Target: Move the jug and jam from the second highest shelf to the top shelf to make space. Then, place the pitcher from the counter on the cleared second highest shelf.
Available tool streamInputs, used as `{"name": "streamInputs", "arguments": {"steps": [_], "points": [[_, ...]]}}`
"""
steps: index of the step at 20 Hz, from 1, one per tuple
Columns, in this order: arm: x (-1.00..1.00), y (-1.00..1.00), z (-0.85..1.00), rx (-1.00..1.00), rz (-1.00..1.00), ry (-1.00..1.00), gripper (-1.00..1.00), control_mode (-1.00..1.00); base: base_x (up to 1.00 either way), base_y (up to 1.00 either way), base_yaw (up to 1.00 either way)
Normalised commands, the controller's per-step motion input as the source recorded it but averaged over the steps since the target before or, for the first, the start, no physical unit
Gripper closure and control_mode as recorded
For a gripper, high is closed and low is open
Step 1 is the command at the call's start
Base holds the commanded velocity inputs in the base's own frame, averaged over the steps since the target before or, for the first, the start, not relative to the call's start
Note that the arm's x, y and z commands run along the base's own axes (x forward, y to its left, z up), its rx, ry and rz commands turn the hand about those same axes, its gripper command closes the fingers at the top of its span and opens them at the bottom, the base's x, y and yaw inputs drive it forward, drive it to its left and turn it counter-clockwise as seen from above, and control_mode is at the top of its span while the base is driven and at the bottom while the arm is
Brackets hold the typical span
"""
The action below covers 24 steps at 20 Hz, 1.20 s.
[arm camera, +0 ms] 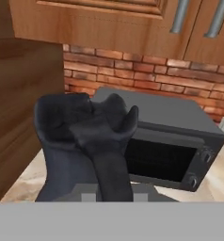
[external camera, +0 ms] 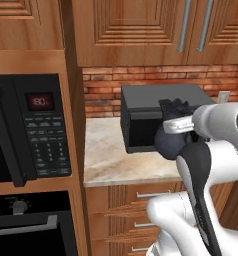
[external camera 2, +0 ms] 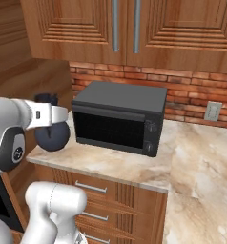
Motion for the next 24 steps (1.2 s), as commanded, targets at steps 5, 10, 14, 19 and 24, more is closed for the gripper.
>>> {"name": "streamInputs", "arguments": {"steps": [5,10,14,19,24], "points": [[0.00,0.00,0.00,0.00,0.00,0.00,1.00,1.00,-0.37,0.00,0.18],[0.00,0.00,0.00,0.00,0.00,0.00,1.00,1.00,-0.90,0.00,0.29],[0.00,0.00,0.00,0.00,0.00,0.00,1.00,1.00,-0.68,0.21,0.42],[0.00,0.00,0.00,0.00,0.00,0.00,1.00,1.00,-0.10,0.40,0.56],[0.00,0.00,0.00,0.00,0.00,0.00,1.00,1.00,0.00,0.30,0.63]]}}
